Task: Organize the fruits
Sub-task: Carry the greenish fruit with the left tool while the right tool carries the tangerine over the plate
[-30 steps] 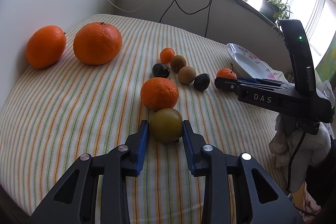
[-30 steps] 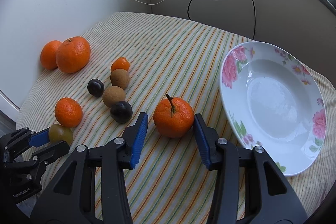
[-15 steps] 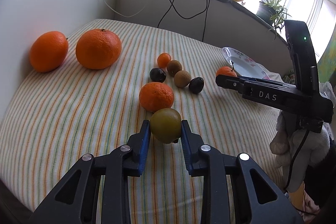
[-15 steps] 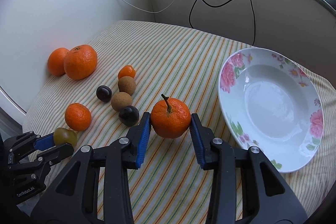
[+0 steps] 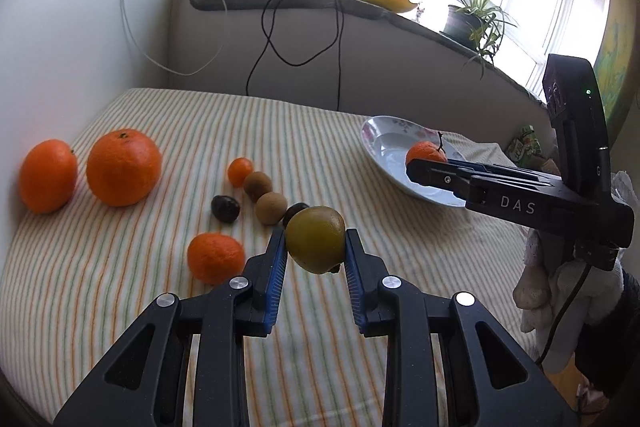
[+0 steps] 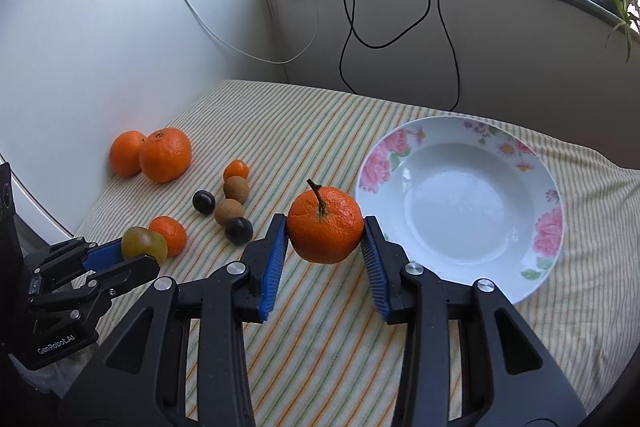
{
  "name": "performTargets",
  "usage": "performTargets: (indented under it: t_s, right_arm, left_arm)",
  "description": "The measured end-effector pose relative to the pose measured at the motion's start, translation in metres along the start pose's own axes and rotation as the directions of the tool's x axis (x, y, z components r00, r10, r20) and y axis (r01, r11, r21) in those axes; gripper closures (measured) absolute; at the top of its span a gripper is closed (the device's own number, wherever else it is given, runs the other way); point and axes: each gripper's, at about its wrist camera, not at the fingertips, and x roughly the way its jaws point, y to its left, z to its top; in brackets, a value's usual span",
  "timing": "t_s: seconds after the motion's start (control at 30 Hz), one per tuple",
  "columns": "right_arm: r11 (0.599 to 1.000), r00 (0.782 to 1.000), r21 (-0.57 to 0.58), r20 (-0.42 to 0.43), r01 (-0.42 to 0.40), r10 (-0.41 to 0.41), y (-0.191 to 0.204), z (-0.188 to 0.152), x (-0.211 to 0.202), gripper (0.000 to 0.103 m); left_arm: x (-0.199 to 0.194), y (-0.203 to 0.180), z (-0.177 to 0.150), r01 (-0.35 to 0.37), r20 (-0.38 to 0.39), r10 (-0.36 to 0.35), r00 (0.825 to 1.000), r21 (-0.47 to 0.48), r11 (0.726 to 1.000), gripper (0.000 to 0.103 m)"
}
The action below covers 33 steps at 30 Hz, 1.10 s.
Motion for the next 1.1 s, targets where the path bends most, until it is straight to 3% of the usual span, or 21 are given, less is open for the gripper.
performTargets:
  t_s: [0.47,0.7,1.1]
  right_arm:
    - [0.994,0.996,0.055,0.005,0.094,-0.094,-0.062,0.002,-0.010,0.064]
    - [0.990,0.992,0.064,-0.016,0.127,-0.126,-0.089,0.003,-0.001,0.064]
    - [0.992,0.994,0.078,-0.056,0.102,-0.098,-0.117,0.006,0.019,0.064]
  left_arm:
    - [0.044,-0.049,0.036,0.094,0.001,-0.095,0.996,0.096,0.991,0.076]
    - [0.075,-0.078,0.049,0.117,-0.036,-0.113,0.993,0.157,0.981,0.076]
    - [0.120,-0.097,0.059,0.131,-0.106,-0.110,0.988,0.209,0.969,0.076]
